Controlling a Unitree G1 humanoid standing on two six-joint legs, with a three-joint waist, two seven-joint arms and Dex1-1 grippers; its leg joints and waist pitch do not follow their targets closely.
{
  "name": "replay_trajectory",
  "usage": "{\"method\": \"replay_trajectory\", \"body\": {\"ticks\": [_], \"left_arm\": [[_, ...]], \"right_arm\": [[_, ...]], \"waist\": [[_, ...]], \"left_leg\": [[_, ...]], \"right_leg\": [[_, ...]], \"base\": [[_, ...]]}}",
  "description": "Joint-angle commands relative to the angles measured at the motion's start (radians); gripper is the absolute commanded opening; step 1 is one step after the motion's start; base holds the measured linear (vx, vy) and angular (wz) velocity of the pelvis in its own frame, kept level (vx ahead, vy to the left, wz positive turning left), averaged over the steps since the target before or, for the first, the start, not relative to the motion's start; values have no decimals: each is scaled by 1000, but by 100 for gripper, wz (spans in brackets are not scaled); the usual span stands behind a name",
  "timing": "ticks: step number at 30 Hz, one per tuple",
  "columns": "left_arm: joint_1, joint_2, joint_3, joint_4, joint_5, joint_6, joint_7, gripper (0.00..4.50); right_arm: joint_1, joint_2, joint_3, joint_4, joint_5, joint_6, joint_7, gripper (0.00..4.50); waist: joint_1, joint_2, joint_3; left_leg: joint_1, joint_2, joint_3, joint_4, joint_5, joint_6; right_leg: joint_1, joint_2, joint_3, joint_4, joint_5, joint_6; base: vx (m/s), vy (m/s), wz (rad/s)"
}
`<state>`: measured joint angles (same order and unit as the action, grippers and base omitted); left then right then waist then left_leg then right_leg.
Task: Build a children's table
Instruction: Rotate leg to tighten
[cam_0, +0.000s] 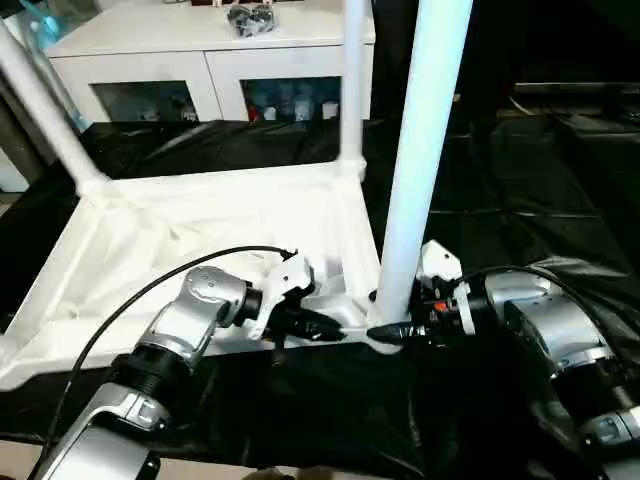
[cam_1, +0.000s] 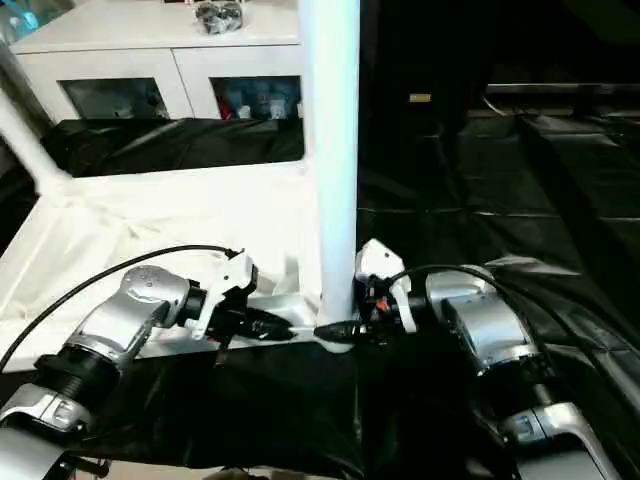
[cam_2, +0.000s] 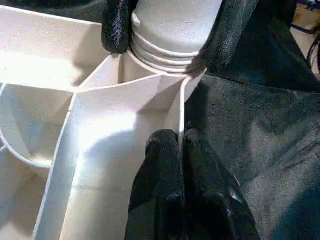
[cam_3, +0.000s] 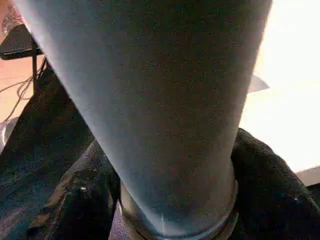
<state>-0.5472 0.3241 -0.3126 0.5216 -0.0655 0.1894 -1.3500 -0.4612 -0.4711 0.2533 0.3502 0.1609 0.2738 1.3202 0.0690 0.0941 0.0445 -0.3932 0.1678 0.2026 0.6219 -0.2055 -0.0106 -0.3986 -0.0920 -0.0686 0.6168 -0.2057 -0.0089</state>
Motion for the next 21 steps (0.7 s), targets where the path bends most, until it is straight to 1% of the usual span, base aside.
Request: {"method": "replay_trajectory", "body": {"ticks": [1,2,3,4,7,9,10,11,12,13,14,15,16,17,18,19,20,21], "left_arm": [[-13,-8,5,-43,-38,-3,-18,0],[-11,-10,5,-43,-41,-1,-16,0],[-9,-11,5,-44,-43,0,-14,0],[-6,-16,9,-44,-44,-1,-2,0],[-4,-23,16,-43,-42,2,18,0],[-11,-47,32,-23,-25,3,91,0],[-19,-62,40,-8,-11,8,142,0],[-27,-81,49,8,1,11,193,0],[-34,-96,55,18,7,18,227,0],[-39,-108,56,27,19,21,260,0],[-44,-115,56,34,26,21,280,0],[-55,-135,56,48,37,36,322,0],[-61,-147,56,54,43,52,348,0],[-69,-164,59,63,47,61,381,0],[-78,-184,64,74,49,74,420,0],[-82,-197,66,79,50,80,439,0],[-88,-214,65,85,52,80,461,0],[-91,-221,66,90,58,76,472,0]], "right_arm": [[27,11,41,-30,6,19,28,272],[36,16,40,-36,9,25,22,270],[42,20,40,-41,12,29,16,270],[55,29,37,-47,17,31,-1,269],[67,49,25,-45,18,35,-41,268],[72,113,-11,-3,-3,25,-180,268],[65,149,-31,33,-22,18,-270,268],[55,187,-55,72,-36,28,-363,268],[48,217,-72,102,-48,30,-433,268],[42,240,-83,122,-54,29,-481,267],[40,254,-88,131,-55,32,-504,267],[34,286,-95,150,-59,38,-555,267],[30,304,-98,159,-63,37,-588,267],[23,326,-103,174,-68,41,-630,267],[14,354,-107,192,-75,47,-679,267],[9,370,-105,200,-83,44,-705,267],[4,397,-94,205,-95,23,-722,267],[2,411,-91,211,-103,6,-729,267]], "waist": [[-1,-18,-69],[-1,-17,-68],[1,-18,-69],[1,-16,-69],[0,-16,-68],[-3,-12,-63],[-10,-15,-60],[-20,-13,-57],[-27,-15,-54],[-36,-7,-52],[-42,-10,-51],[-47,-6,-53],[-52,-8,-49],[-53,-9,-49],[-60,-7,-45],[-65,-8,-41],[-70,-2,-41],[-72,0,-42]], "left_leg": [[22,70,-34,-70,-80,119],[21,70,-33,-70,-85,119],[21,71,-34,-71,-85,118],[21,70,-34,-71,-87,118],[21,71,-35,-73,-101,109],[23,71,-35,-79,-143,83],[22,68,-36,-82,-168,65],[24,68,-38,-88,-193,39],[24,65,-39,-91,-220,29],[25,62,-44,-94,-257,3],[26,63,-44,-96,-271,-5],[28,63,-46,-96,-280,-13],[29,63,-44,-99,-293,-15],[34,62,-44,-99,-308,-17],[37,59,-42,-98,-334,-21],[38,58,-48,-101,-366,-28],[42,59,-50,-103,-394,-34],[42,58,-51,-102,-396,-35]], "right_leg": [[47,-68,44,-57,-27,-283],[47,-69,44,-59,-35,-282],[47,-68,45,-59,-40,-279],[48,-68,44,-59,-42,-278],[47,-68,44,-61,-59,-276],[45,-68,45,-67,-111,-270],[45,-68,45,-72,-147,-264],[43,-69,45,-77,-190,-255],[44,-69,43,-81,-228,-249],[48,-71,42,-84,-292,-232],[47,-70,42,-89,-314,-222],[46,-70,44,-91,-314,-213],[43,-68,44,-94,-316,-211],[40,-67,45,-98,-331,-208],[37,-67,46,-102,-361,-205],[39,-70,43,-107,-414,-193],[37,-69,43,-112,-440,-180],[38,-70,44,-111,-434,-178]], "base": [[0,0,0],[0,0,0],[0,0,0],[0,0,0],[0,0,0],[0,0,0],[0,0,0],[0,0,0],[0,0,0],[0,0,0],[0,0,0],[0,0,0],[0,0,0],[0,0,0],[0,0,0],[0,0,0],[0,0,0],[0,0,0]]}}
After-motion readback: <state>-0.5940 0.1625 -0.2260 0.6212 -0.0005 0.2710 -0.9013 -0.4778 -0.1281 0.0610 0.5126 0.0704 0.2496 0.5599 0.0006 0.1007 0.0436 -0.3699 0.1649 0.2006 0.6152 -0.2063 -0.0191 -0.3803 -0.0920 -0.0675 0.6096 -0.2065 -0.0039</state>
